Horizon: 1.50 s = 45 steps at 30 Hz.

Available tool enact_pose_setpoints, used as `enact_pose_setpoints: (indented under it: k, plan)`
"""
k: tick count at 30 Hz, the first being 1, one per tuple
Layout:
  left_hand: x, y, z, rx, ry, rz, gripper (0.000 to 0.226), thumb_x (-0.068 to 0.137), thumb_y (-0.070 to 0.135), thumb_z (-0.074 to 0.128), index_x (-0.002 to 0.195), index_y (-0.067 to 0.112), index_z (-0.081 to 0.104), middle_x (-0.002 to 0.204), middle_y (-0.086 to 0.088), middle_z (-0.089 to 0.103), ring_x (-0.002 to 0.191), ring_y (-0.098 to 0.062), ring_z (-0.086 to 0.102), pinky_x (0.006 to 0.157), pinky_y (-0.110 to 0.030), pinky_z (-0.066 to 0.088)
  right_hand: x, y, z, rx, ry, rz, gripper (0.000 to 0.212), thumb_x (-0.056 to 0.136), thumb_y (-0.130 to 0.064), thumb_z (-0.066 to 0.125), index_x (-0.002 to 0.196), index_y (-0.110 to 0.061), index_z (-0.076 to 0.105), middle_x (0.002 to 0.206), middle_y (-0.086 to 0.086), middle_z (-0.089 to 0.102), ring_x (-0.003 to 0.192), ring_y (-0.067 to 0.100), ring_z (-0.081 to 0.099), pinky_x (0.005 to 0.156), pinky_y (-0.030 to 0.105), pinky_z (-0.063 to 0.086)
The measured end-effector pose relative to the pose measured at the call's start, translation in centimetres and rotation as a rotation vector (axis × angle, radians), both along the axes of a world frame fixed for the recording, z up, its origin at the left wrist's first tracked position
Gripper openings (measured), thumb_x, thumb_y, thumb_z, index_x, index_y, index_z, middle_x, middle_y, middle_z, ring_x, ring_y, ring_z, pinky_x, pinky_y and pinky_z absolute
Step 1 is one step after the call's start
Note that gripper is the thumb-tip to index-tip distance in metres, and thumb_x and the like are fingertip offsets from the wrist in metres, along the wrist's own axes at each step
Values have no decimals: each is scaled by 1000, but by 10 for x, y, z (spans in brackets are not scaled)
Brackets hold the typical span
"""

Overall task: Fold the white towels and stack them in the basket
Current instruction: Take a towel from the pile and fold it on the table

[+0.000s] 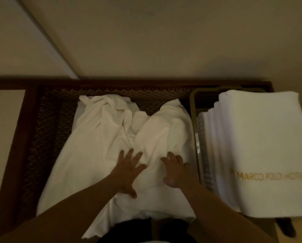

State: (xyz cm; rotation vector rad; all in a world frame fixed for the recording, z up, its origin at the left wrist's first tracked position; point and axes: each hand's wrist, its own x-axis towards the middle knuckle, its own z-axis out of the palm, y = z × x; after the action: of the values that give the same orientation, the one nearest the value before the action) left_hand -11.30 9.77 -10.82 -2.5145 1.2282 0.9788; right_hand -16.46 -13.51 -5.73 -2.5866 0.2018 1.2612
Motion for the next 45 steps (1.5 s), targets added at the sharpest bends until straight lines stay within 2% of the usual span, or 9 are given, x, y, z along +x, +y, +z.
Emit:
enact_pose_setpoints:
  k: [4,10,17,21,27,30,35,41,45]
  plan:
    - [-12,11,-1,-355,-115,63,45,62,40,89,98,27,64,136,-9,63,128,-44,53,116,-57,23,-6,18,-7,15,-53,-94,78,85,-27,62,152,-36,24,166,2,0,151,31,7,116,56,19]
    - [-7,2,61,-734,374,675,9,87,26,77,93,21,72,98,14,73,96,-2,67,93,-29,53,0,34,8,186,-153,-463,81,84,-35,62,155,-33,23,163,6,17,144,30,33,114,52,32]
    - [-54,-11,138,-689,829,492,18,76,8,87,90,5,76,85,14,73,88,0,69,87,-15,50,-36,61,33,717,-88,-1377,90,91,-45,71,157,-12,21,149,12,45,114,27,56,82,37,54]
    - [-96,9,155,-471,1021,358,6,84,14,80,88,14,75,86,6,74,86,-8,69,86,-25,54,-88,80,46,840,-159,-1474,23,76,-11,62,97,-3,62,99,17,62,83,25,54,71,34,45]
    - [-104,30,144,-915,283,1084,23,89,32,74,106,19,66,108,0,69,102,-23,66,91,-37,53,-180,106,92,1258,-78,-1547,44,79,6,35,42,-15,47,56,-2,53,60,15,56,55,22,45]
    - [-116,31,147,-720,552,1104,83,80,62,74,148,23,45,146,5,44,136,-20,44,115,-36,36,-219,124,112,1378,-59,-1452,29,58,0,47,82,2,64,96,9,62,93,28,62,81,28,51]
    - [-169,52,169,-465,666,711,15,98,31,62,94,20,71,103,-1,71,95,-18,64,85,-30,51,-279,150,134,1349,-100,-1287,41,65,-6,58,102,-5,77,108,11,72,100,27,67,87,33,54]
    - [-212,86,240,-931,567,489,8,92,30,72,101,30,72,110,10,70,103,-4,63,87,-21,51,-307,182,171,816,-595,-1114,49,86,-45,73,130,-29,58,129,-2,64,114,17,60,92,37,52]
    - [-225,122,280,-946,570,267,19,94,28,70,111,32,64,120,8,65,106,-9,62,87,-24,52,-307,204,193,1311,-592,-1095,54,88,-16,59,141,-21,54,139,16,58,126,35,55,103,53,43]
